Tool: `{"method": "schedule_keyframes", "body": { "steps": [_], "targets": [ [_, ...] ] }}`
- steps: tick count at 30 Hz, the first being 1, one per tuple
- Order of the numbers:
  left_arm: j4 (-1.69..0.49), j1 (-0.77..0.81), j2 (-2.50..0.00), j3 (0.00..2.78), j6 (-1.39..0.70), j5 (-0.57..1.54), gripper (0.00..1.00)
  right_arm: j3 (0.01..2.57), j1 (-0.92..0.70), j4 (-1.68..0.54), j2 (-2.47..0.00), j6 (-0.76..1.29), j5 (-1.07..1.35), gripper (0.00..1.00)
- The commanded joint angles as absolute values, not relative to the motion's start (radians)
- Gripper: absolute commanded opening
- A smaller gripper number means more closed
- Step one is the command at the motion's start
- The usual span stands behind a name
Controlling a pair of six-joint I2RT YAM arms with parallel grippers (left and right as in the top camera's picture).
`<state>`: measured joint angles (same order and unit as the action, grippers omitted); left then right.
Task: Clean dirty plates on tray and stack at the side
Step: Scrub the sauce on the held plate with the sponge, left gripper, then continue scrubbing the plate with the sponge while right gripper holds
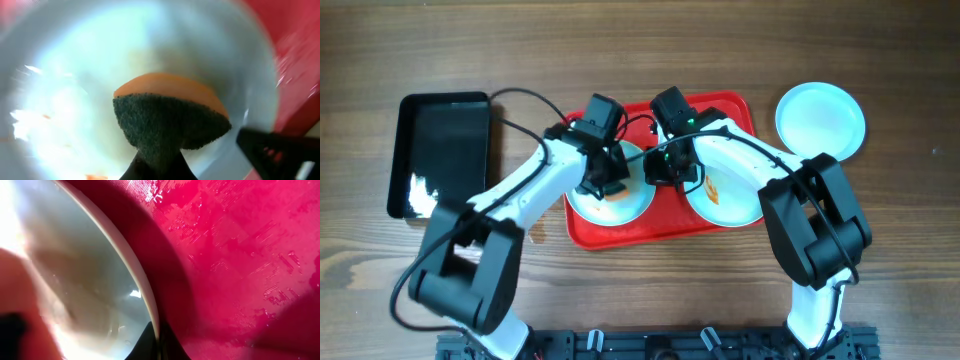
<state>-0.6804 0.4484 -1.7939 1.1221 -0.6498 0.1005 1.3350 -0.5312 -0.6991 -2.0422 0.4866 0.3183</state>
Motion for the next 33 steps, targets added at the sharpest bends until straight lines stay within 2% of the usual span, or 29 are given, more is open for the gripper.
{"method": "schedule_keyframes", "body": {
  "steps": [1,7,15,22,28,33],
  "targets": [
    [-0.676,0.471,-1.837,1.111,-0.660,0.189,0.04,1.312,-0.524,-0.709,-2.076,0.499,0.263,0.04],
    [-0.697,0.475,-1.851,1.110,-0.660,0.090,0.04,1.312,-0.524,-0.712,-2.076,0.499,0.263,0.04],
    [-0.840,0.475,-1.851,1.108,-0.660,-0.308,0.04,1.312,-0.524,-0.715,-2.076,0.498,0.263,0.04],
    [-0.809,0.473,-1.851,1.063,-0.659,-0.432,0.04,1.312,-0.523,-0.715,-2.076,0.497,0.263,0.04],
    [-0.794,0.473,-1.845,1.056,-0.660,-0.695,0.04,1.312,-0.524,-0.716,-2.076,0.497,0.262,0.04],
    [-0.828,0.473,-1.812,1.112,-0.660,-0.726,0.04,1.312,-0.524,-0.715,-2.076,0.497,0.262,0.04]
  ]
}}
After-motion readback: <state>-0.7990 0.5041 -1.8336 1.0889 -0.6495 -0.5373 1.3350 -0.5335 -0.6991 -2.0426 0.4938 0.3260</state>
